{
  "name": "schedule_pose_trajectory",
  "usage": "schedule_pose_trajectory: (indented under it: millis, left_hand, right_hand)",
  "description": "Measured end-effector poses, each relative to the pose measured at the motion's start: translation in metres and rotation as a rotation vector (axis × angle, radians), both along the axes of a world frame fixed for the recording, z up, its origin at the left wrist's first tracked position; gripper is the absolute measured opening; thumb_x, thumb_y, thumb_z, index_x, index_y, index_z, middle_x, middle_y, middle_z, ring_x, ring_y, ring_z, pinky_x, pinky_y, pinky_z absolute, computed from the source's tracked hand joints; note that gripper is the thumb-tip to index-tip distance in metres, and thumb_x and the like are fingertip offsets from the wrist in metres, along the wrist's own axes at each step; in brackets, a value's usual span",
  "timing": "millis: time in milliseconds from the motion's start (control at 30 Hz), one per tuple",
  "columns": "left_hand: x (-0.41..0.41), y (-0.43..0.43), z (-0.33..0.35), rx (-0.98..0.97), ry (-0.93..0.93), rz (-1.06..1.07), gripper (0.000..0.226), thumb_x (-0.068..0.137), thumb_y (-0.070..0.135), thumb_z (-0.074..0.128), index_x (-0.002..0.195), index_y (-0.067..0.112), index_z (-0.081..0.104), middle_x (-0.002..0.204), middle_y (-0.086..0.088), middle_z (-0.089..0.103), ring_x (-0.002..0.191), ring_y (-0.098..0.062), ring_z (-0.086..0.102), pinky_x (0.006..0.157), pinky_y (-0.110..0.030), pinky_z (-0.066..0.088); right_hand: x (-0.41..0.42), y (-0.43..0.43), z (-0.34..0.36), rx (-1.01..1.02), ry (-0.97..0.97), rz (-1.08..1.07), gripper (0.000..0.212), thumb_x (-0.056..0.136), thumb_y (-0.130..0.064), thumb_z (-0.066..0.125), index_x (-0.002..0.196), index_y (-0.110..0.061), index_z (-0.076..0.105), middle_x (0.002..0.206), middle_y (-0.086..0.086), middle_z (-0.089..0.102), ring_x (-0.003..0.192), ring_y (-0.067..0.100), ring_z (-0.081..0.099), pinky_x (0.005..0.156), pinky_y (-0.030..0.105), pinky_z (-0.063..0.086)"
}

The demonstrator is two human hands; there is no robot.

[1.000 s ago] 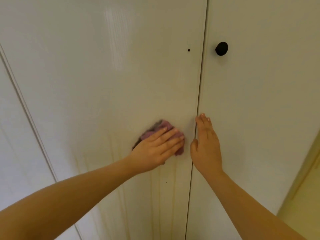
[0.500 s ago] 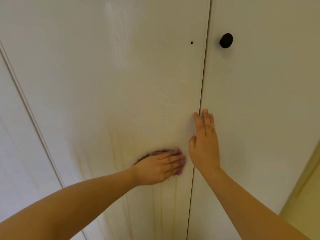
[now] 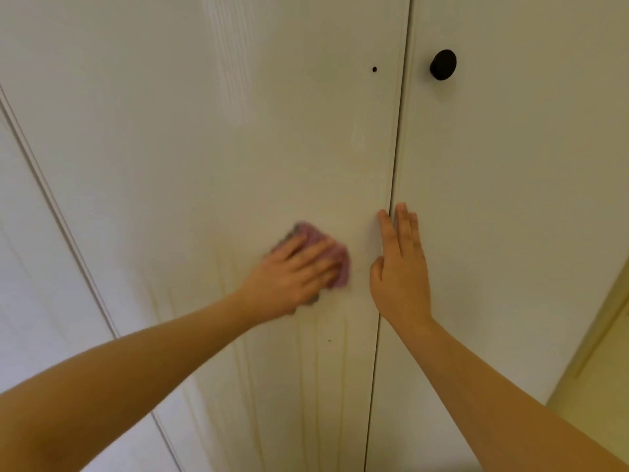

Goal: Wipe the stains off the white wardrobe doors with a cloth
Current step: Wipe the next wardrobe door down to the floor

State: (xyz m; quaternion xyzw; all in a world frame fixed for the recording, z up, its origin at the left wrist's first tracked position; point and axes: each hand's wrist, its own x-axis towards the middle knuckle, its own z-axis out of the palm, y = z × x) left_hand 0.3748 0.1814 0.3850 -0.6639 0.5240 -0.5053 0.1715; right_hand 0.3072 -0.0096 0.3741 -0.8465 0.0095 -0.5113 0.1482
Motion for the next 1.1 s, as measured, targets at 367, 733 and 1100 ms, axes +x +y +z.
schedule_pose_trajectory:
  millis: [367, 733, 1100]
  left_hand:
    - [-0.006, 0.031, -0.009, -0.071, 0.058, 0.144, 0.049, 0.078, 0.008, 0.042, 0.126, 0.004, 0.053, 0.132, -0.016, 0.055, 0.128, -0.036, 0.037, 0.112, -0.05, 0.017]
    - [-0.001, 0.072, -0.026, -0.062, 0.044, 0.1, 0.033, 0.103, 0.009, 0.027, 0.131, 0.005, 0.043, 0.137, -0.012, 0.05, 0.13, -0.035, 0.036, 0.113, -0.048, 0.017]
    - [0.007, 0.137, -0.042, -0.055, 0.037, 0.128, 0.046, 0.104, 0.012, 0.023, 0.15, 0.006, 0.019, 0.158, -0.01, 0.011, 0.146, -0.029, 0.007, 0.117, -0.045, 0.011]
  right_hand:
    - [-0.005, 0.002, 0.0, 0.056, 0.061, 0.04, 0.066, 0.077, 0.001, 0.034, 0.143, -0.005, 0.028, 0.151, 0.016, 0.019, 0.137, 0.022, 0.009, 0.111, 0.046, 0.023]
    - [-0.013, 0.023, -0.005, 0.109, 0.148, -0.028, 0.07, 0.084, 0.003, 0.045, 0.147, -0.012, 0.019, 0.148, -0.002, -0.002, 0.142, 0.024, 0.006, 0.114, 0.039, 0.008]
    - [-0.002, 0.043, -0.012, 0.11, 0.126, -0.041, 0.071, 0.08, -0.003, 0.042, 0.147, -0.017, 0.022, 0.151, 0.001, 0.001, 0.142, 0.034, 0.004, 0.112, 0.046, 0.007]
